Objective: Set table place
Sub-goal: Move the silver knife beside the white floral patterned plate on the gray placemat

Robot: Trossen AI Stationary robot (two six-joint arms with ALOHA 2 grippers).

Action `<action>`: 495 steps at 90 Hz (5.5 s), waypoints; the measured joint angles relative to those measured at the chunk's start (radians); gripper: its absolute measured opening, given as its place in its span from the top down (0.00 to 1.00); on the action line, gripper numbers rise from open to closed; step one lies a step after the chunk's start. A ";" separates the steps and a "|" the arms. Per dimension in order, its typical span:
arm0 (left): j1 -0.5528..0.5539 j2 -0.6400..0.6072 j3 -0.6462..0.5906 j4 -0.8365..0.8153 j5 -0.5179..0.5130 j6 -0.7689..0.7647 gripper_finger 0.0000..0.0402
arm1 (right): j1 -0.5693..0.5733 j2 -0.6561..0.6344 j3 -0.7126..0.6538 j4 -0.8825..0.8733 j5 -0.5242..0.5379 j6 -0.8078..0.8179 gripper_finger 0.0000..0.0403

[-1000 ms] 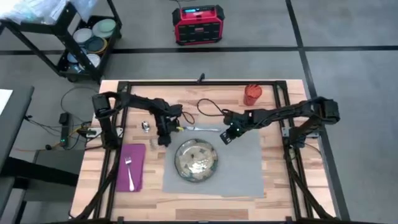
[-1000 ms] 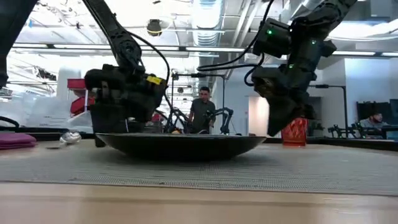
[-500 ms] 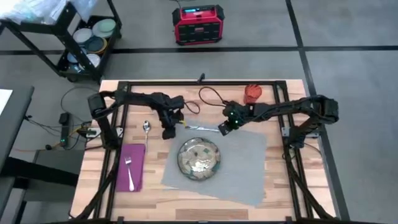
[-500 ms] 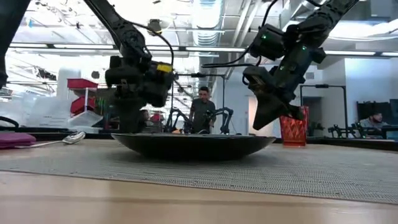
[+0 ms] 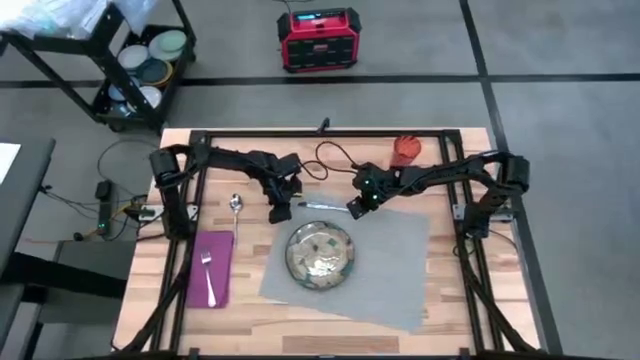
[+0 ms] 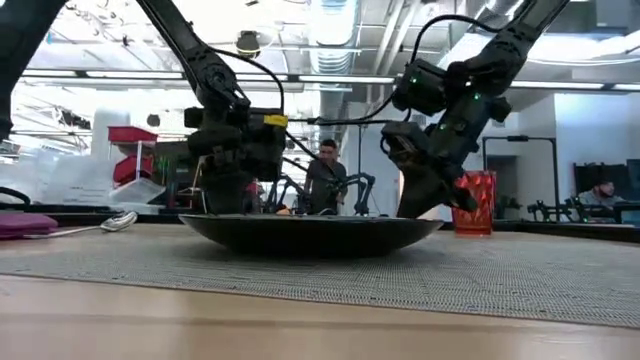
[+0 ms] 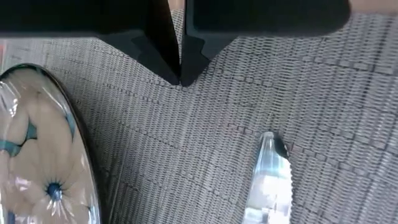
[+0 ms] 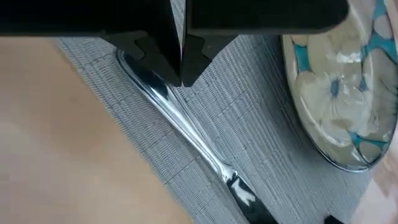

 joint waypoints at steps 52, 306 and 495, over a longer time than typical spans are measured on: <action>0.023 0.010 -0.003 -0.020 -0.008 0.033 1.00 | 0.010 0.001 0.000 -0.116 0.031 0.008 1.00; 0.025 0.011 -0.005 0.008 -0.016 0.050 1.00 | 0.249 -0.115 -0.108 -0.245 -0.006 0.151 1.00; -0.005 0.010 -0.003 -0.268 0.041 -0.058 1.00 | 0.223 -0.240 -0.256 -0.266 0.144 0.348 1.00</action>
